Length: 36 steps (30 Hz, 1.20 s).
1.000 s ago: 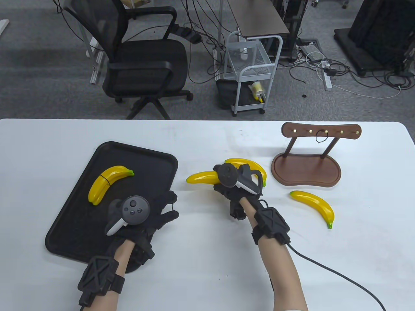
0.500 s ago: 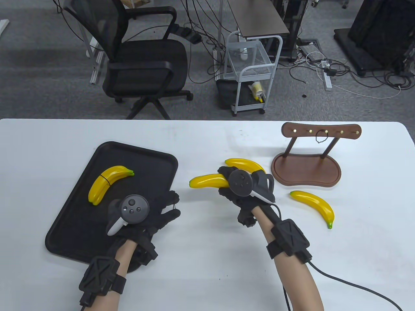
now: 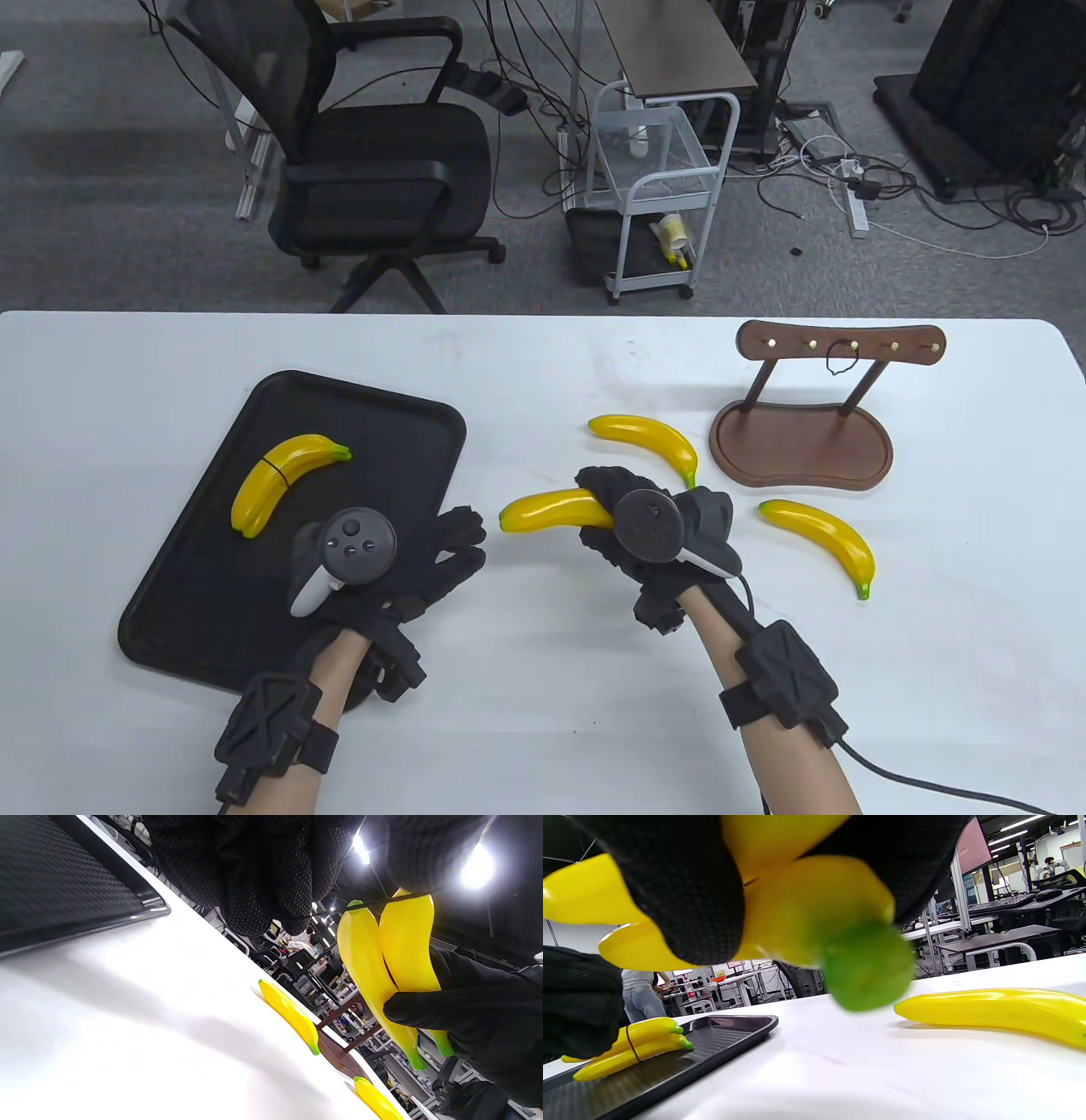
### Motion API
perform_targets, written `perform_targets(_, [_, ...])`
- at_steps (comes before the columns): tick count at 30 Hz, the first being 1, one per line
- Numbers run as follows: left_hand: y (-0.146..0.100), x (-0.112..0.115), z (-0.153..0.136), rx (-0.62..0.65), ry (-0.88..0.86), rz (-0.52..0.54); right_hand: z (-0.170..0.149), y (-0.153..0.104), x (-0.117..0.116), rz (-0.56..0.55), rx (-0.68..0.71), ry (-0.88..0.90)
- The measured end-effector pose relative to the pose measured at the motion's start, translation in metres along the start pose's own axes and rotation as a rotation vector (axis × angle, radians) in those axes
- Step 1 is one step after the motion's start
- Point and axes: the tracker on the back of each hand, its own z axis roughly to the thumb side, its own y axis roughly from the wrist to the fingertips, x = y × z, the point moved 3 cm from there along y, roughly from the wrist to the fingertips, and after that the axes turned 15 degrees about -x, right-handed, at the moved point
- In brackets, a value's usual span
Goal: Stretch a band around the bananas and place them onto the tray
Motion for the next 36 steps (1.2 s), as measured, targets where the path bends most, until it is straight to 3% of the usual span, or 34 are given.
perform_targets(11, [0.002, 0.012, 0.004, 0.015, -0.019, -0.061, 0.006, -0.013, -0.018, 0.033, 0.037, -0.029])
perform_targets(21, [0.004, 0.021, 0.007, 0.012, -0.016, -0.101, 0.022, -0.02, -0.024, 0.027, 0.093, -0.046])
perform_targets(36, [0.004, 0.025, 0.006, 0.008, -0.162, -0.199, 0.04, -0.029, -0.025, 0.01, 0.169, -0.001])
